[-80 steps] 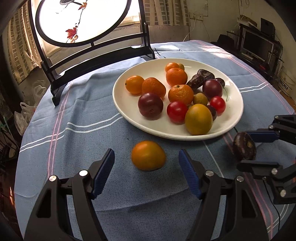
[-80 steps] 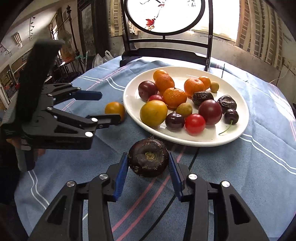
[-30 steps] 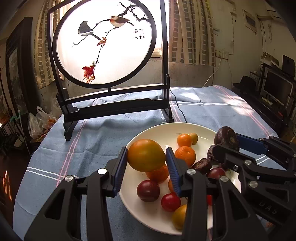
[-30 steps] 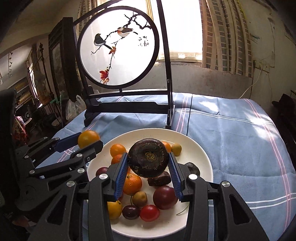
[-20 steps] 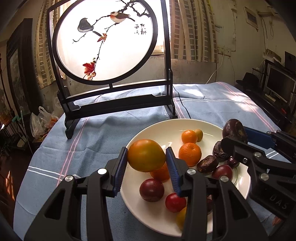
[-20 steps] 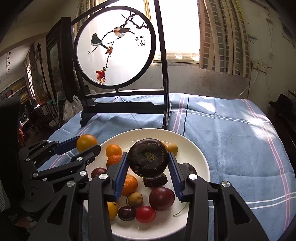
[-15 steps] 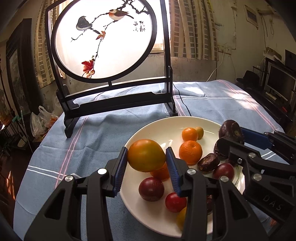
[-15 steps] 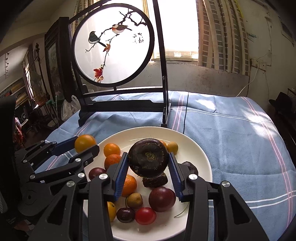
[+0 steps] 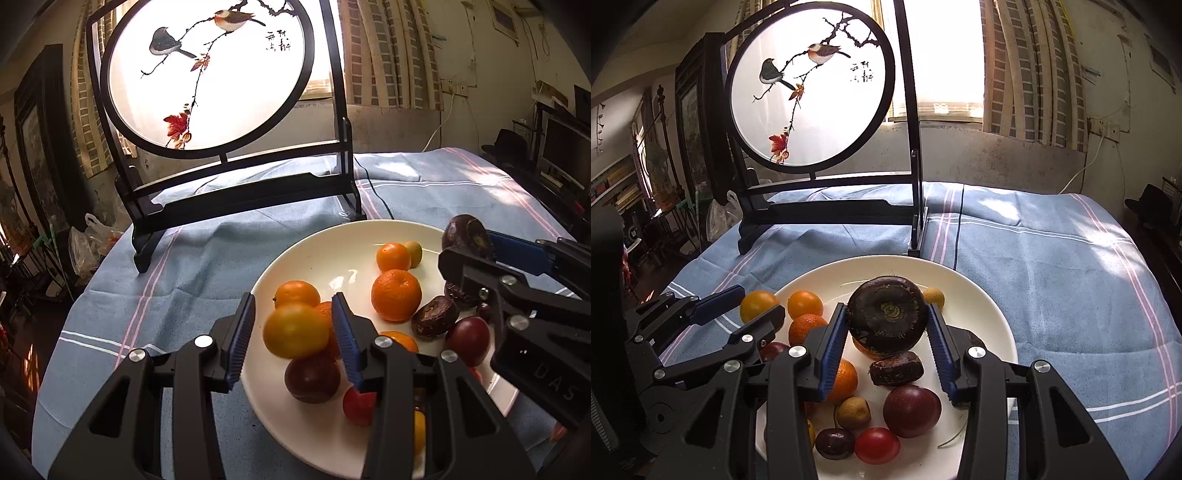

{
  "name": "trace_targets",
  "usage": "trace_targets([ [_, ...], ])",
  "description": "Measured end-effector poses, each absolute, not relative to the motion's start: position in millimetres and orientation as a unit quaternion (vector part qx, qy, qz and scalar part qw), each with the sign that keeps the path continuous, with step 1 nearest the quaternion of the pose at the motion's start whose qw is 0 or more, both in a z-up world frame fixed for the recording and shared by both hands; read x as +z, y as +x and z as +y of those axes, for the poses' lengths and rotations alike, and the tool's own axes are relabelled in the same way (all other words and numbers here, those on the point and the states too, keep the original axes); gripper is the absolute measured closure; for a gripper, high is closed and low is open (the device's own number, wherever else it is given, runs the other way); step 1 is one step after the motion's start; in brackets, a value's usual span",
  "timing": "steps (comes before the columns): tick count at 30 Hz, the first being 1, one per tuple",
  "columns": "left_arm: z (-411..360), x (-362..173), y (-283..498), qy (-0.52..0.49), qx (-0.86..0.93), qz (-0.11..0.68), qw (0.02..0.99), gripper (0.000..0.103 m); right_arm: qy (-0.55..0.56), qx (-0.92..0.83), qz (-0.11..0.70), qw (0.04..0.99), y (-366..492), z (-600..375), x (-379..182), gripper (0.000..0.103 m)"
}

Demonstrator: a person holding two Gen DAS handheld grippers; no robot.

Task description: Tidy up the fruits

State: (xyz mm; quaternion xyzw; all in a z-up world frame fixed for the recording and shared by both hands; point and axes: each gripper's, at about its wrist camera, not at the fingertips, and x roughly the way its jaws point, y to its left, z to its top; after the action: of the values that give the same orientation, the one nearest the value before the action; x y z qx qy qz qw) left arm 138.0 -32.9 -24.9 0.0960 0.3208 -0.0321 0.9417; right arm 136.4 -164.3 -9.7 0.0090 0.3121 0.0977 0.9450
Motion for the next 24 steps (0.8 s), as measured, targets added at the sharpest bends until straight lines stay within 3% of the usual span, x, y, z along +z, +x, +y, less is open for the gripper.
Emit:
trace_targets([
  [6,-37.1,-24.1,135.6,0.105,-0.035,0.311,0.944,0.06,0.007,0.098,0.314,0.944,141.5,-162.8,-11.7,0.059],
  [7,-36.8,-23.7,135.2,0.105,-0.034,0.308,0.945,0.052,0.006,0.101,0.315,0.944,142.0,-161.8,-12.4,0.053],
  [8,-36.4,-22.8,134.1,0.106,-0.028,0.302,0.947,0.04,0.006,0.094,0.312,0.945,141.2,-162.0,-11.9,0.036],
  [9,-36.1,-21.6,132.6,0.107,-0.024,0.294,0.949,0.035,0.008,0.086,0.3,0.95,138.5,-162.9,-10.0,0.032],
  [20,-28.9,-4.1,121.2,0.096,-0.025,0.276,0.956,0.032,0.033,0.095,0.253,0.962,106.9,-170.1,24.4,0.027],
  [24,-18.3,19.5,96.4,0.077,-0.024,0.246,0.966,0.014,0.045,0.069,0.216,0.973,71.5,-179.5,45.0,0.016],
])
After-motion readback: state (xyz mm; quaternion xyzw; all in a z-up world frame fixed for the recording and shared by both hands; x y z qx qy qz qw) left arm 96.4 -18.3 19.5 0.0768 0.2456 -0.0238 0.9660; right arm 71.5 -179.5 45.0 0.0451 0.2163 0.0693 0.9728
